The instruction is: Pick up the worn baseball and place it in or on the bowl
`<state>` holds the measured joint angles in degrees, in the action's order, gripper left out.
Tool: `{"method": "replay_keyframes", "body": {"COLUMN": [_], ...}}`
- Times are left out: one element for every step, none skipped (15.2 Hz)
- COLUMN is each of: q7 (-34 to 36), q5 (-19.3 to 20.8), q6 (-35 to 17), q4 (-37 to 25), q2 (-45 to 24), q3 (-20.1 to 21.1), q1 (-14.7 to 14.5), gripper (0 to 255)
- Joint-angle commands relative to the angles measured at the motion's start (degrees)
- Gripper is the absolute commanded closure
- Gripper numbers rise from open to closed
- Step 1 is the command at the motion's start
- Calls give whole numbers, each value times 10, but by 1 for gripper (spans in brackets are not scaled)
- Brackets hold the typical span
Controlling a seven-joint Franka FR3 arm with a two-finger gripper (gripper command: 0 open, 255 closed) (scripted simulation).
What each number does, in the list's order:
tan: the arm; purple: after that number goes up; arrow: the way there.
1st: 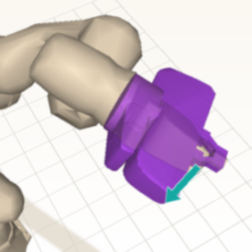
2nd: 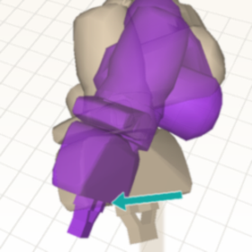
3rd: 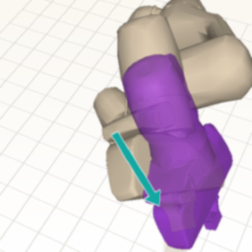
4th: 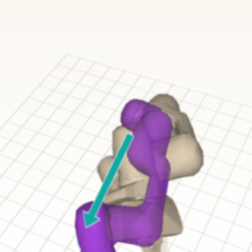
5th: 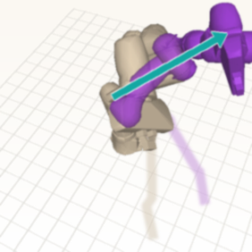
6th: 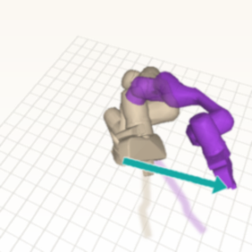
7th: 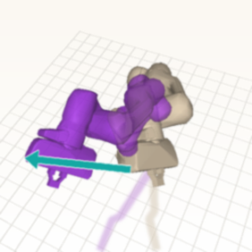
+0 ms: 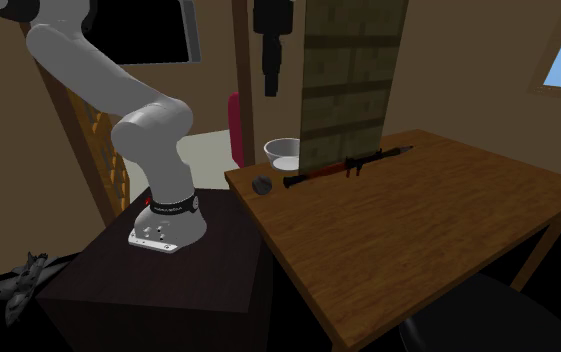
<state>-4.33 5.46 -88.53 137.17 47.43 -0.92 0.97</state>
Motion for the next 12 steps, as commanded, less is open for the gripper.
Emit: {"method": "replay_keyframes", "body": {"q7": [0,9,18,27,36,45,54,63,71,80,89,98], "q5": [0,-6,-12,-18,-25,-32,-39,-46,-54,-62,-70,-79], "q6": [0,-10,-20,-31,-42,-53,-64,-75,-87,-100,-112,-126], "q4": [0,18,36,53,69,86,102,117,132,147,161,174], "q2": [0,4,7,9,11,13,13,13,13,11,9,6], "q3": [0,6,11,17,23,29,35,42,49,56,63,70], "q1": [0,-2,-4,-7,-9,-12,-15,-19,-22,-26,-31,-35], "gripper": [0,0,0,0,0,0,0,0,0,0,0,0]}}
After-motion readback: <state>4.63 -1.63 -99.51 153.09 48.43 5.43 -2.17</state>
